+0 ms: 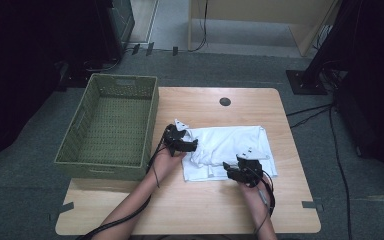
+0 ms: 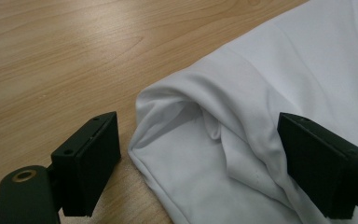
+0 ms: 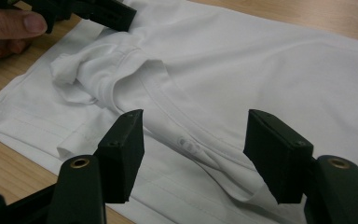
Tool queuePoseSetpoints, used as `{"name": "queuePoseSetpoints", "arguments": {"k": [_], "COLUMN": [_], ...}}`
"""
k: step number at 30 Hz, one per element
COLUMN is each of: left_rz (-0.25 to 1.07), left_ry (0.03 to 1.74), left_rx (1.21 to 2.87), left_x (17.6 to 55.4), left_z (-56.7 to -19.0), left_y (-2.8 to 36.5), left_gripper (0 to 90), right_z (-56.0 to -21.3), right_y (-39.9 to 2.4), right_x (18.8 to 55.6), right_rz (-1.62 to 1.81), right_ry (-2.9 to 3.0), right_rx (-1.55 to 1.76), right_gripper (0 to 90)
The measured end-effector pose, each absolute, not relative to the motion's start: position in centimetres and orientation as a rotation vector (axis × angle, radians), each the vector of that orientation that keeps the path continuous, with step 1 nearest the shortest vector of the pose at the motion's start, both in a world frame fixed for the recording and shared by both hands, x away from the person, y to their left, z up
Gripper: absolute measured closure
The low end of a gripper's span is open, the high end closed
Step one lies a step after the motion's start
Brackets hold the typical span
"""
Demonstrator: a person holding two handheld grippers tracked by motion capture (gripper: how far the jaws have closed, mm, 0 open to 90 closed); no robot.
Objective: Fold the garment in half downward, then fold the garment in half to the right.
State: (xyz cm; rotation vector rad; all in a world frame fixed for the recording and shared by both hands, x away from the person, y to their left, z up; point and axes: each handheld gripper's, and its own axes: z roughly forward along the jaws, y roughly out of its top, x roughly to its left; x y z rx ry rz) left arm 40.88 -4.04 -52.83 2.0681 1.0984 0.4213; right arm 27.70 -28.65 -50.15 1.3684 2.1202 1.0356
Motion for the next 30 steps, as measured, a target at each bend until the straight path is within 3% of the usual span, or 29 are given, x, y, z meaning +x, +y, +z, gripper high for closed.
{"name": "queuePoseSetpoints", "arguments": {"k": [30], "left_rz": [0.421], "left_ry": [1.097], "left_rx": [2.066], "left_x": [40.9], "left_z": [-52.9], "left_y": [-4.1], "left_gripper": [15.0], "right_z": [-51.2], "right_y": [-25.3], "right_x": [27.5], "right_rz": [1.126], "right_ry": [2.104], "right_rx": [1.369], "right_gripper": [43.1]}}
